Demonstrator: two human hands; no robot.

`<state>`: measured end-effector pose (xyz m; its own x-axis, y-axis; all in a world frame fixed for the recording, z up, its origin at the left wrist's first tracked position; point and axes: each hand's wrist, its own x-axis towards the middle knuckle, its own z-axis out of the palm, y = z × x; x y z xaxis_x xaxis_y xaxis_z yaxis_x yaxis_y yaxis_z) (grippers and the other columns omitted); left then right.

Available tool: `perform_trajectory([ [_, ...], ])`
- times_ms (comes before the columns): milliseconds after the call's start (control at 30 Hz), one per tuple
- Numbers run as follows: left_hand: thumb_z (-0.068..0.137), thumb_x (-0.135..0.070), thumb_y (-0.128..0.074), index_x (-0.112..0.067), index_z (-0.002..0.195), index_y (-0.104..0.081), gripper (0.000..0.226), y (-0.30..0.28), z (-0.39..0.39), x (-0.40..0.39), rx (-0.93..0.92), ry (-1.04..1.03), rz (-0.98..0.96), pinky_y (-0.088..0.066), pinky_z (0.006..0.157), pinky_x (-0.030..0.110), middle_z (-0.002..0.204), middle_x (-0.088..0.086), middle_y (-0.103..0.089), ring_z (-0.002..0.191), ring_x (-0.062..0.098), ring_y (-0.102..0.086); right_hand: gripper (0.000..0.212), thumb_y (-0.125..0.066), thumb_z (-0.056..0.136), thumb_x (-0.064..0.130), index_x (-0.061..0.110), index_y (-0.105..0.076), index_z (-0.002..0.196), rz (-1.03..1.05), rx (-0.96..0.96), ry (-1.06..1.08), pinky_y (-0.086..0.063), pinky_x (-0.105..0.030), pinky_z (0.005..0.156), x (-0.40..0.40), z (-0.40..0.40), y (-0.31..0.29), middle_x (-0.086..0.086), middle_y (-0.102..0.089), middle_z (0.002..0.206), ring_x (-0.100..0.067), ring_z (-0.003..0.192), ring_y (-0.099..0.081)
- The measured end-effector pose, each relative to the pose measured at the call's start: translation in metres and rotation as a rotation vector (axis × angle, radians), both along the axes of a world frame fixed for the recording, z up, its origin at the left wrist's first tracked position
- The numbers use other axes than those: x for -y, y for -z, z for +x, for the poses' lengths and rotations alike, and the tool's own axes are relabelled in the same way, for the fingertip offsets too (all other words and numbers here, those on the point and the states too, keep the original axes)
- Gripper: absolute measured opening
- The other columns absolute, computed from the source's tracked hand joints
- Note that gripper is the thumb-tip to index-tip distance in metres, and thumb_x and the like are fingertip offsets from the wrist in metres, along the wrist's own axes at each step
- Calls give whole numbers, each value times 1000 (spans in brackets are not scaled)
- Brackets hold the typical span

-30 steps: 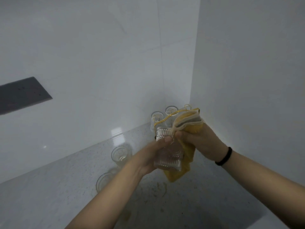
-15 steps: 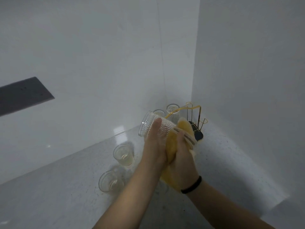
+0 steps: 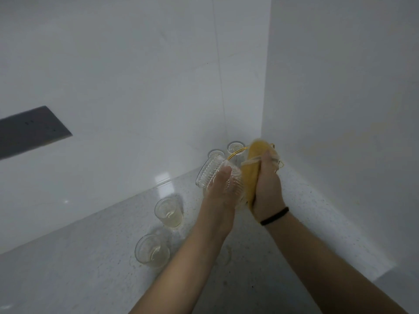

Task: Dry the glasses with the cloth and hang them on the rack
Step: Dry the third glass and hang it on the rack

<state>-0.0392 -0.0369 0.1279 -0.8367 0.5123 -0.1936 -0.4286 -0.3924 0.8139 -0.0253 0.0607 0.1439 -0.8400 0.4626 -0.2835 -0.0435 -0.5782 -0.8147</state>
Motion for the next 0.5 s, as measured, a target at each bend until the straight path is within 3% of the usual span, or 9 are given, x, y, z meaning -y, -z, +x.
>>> perform_trajectory([
  [67, 89, -34, -60, -15, 110, -73, 31, -3, -3, 7, -32, 59, -54, -55, 90, 36, 118, 12, -70, 108, 24, -67, 58, -35, 90, 57, 16, -69, 66, 17, -13, -60, -53, -24, 49, -11, 0, 1, -2, -67, 62, -15, 56, -66],
  [133, 82, -39, -63, -20, 106, -74, 32, -7, -5, 14, -79, 140, -175, -57, 82, 34, 115, 11, -71, 104, 24, -69, 61, -33, 89, 59, 16, -70, 68, 58, -51, -200, -54, -25, 50, -15, 3, 0, -4, -68, 65, -16, 60, -67],
  [267, 79, -34, -66, -16, 112, -66, 37, -9, -6, 19, -131, 258, -303, -55, 92, 44, 121, 20, -66, 109, 36, -65, 47, -34, 91, 53, 18, -64, 97, 365, -24, -149, -52, -23, 61, -8, 3, -5, -2, -68, 83, -12, 74, -67],
  [367, 73, -37, -72, -17, 101, -74, 35, -12, -9, 22, -75, 292, -295, -55, 92, 43, 114, 18, -70, 104, 33, -67, 35, -41, 92, 44, 21, -60, 73, 523, -141, 3, -47, -15, 54, 1, 9, -1, 3, -59, 64, -6, 55, -57],
  [500, 74, -39, -67, -18, 87, -81, 28, -14, -9, 26, 135, 368, -168, -59, 80, 36, 98, 9, -76, 88, 23, -73, 36, -45, 87, 35, 21, -61, 57, 484, -283, -83, -44, -19, 47, -7, 17, -3, 3, -54, 50, -11, 45, -51],
])
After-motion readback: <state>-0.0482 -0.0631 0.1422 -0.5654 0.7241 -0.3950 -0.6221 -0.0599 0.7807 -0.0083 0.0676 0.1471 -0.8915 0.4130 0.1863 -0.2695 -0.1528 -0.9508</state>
